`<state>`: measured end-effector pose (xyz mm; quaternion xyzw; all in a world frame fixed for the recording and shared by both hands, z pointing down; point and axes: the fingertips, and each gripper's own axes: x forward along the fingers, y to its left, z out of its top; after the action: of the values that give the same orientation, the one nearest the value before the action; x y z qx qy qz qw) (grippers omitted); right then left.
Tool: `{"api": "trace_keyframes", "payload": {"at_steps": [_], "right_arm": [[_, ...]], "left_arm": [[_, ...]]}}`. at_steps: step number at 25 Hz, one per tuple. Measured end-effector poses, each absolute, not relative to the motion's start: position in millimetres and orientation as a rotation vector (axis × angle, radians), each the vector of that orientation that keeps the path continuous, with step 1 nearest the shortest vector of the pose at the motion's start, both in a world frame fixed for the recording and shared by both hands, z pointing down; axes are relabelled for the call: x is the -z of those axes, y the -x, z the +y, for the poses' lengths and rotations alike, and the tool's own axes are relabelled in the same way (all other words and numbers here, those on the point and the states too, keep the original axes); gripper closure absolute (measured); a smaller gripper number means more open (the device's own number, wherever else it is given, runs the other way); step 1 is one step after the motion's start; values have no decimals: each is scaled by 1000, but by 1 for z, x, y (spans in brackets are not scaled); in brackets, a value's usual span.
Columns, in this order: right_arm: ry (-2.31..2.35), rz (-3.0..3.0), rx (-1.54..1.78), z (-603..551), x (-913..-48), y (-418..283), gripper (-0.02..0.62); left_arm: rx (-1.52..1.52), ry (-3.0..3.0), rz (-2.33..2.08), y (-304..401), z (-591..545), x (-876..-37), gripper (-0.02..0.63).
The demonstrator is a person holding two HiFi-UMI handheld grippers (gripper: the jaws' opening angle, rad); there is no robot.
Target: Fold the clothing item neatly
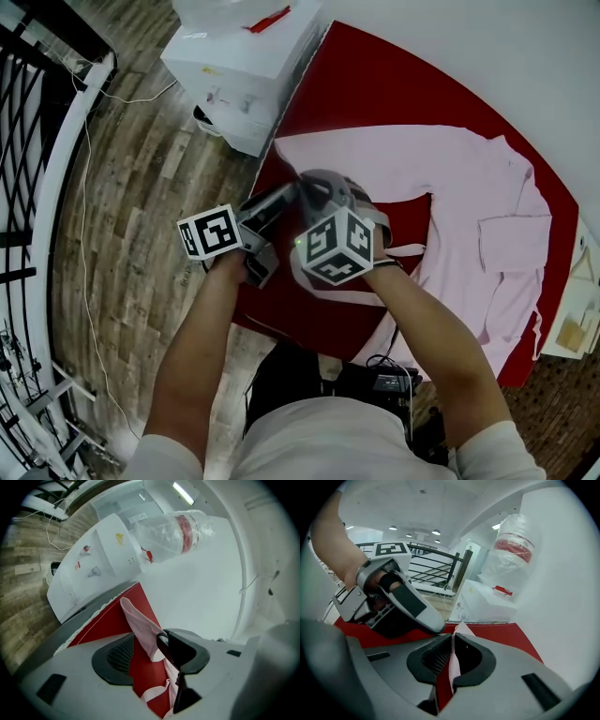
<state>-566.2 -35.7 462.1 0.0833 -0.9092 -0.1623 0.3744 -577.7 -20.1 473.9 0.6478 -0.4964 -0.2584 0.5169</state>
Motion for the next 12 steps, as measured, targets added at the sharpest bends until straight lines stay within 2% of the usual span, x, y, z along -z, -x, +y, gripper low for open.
{"api": "trace_keyframes", "payload": {"at_steps": [12], "right_arm": [[-186,-2350,451,-25,-455,561,563]], "left_arm": [[675,-1506,-1114,593,-63,-486,379]]}}
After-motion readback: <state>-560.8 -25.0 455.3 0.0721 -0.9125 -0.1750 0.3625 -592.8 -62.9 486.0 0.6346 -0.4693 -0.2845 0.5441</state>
